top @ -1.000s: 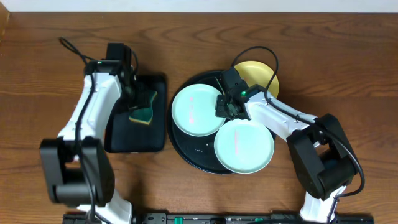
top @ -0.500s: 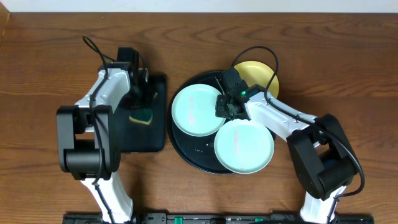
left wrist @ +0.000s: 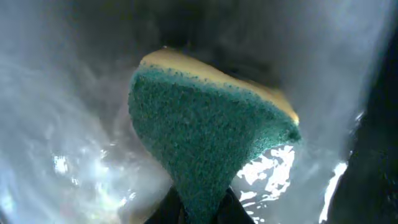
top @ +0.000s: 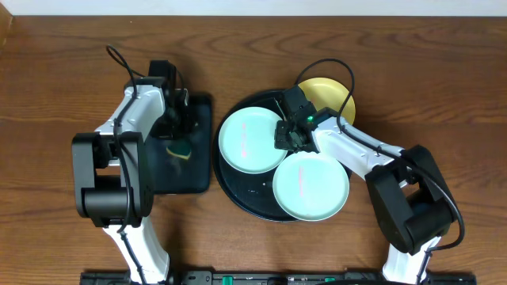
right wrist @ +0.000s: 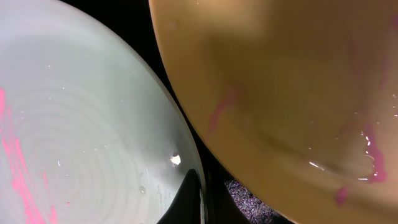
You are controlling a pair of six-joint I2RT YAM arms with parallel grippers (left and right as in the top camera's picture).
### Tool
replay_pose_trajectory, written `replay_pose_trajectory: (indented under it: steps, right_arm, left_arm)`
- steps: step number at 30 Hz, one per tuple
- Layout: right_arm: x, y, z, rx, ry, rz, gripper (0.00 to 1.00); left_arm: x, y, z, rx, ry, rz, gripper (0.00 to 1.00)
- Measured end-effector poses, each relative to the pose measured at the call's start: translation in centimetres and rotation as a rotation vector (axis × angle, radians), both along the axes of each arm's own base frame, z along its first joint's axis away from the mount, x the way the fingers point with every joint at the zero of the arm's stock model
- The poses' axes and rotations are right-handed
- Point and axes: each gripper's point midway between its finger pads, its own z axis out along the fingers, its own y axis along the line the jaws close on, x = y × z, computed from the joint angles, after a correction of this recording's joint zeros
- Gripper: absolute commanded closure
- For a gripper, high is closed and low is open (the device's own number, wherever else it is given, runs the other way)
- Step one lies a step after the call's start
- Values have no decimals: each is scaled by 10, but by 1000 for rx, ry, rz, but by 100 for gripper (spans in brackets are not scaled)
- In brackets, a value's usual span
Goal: Clean dirty plates on tray and stack at the side
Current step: 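Lift the sponge with the left gripper and move it over the mint plate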
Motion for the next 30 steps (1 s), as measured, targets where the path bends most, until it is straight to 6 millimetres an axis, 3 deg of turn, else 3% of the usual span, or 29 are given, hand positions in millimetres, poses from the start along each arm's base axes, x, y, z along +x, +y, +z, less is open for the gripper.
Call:
replay_pose_trajectory:
  steps: [4, 11, 13, 30]
  right_arm:
    - [0, 0, 0, 0, 0, 0, 99]
    - [0, 0, 0, 1, 0, 0, 99]
    - [0, 0, 0, 1, 0, 0, 99]
    - [0, 0, 0, 1, 0, 0, 99]
  left_arm:
    - [-2, -1, 15, -4, -10, 18, 93]
    - [7, 10, 93, 34, -198, 187, 93]
    - [9, 15, 106, 52, -234, 228, 93]
    - [8, 22, 102, 86, -222, 290, 93]
